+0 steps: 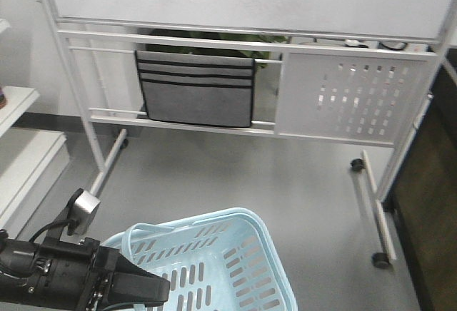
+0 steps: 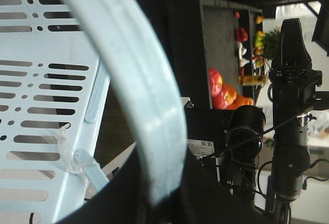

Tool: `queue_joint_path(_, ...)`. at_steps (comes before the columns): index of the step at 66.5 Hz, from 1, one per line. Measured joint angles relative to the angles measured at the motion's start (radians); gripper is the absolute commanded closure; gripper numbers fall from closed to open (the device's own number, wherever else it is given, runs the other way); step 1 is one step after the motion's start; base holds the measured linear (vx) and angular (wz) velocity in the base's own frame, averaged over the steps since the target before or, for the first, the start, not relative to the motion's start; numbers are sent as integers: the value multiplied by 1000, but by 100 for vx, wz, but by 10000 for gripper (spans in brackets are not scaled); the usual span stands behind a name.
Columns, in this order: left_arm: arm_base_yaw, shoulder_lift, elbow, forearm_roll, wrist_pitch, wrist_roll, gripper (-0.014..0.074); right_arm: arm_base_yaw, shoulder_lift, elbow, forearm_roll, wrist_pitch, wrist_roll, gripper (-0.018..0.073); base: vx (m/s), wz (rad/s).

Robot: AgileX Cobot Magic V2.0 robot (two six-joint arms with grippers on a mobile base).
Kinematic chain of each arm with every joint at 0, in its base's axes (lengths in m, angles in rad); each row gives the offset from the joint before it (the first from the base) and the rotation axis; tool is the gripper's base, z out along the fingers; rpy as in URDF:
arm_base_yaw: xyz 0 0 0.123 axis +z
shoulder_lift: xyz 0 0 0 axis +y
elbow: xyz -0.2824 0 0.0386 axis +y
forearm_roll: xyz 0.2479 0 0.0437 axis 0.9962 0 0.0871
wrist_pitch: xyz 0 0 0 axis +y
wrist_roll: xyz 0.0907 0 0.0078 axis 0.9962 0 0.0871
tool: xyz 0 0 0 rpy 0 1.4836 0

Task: Place coke in basket with both arms
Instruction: 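Turn the base toward the shelf with cola cans and snacks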

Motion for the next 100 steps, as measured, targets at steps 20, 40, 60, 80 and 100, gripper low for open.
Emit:
queue_joint_path(20, 0, 0, 0, 0, 0, 0, 603, 0, 0, 0, 0, 0, 0, 569, 17, 39)
queue_joint_path(40, 0, 0, 0, 0, 0, 0, 603, 0, 0, 0, 0, 0, 0, 569, 18, 43)
queue_joint_path(60, 0, 0, 0, 0, 0, 0, 603, 0, 0, 0, 0, 0, 0, 569, 17, 42)
queue_joint_path(80, 0, 0, 0, 0, 0, 0, 603, 0, 0, 0, 0, 0, 0, 569, 15, 53)
queue_joint_path(100, 0, 0, 0, 0, 0, 0, 603, 0, 0, 0, 0, 0, 0, 569, 13, 48)
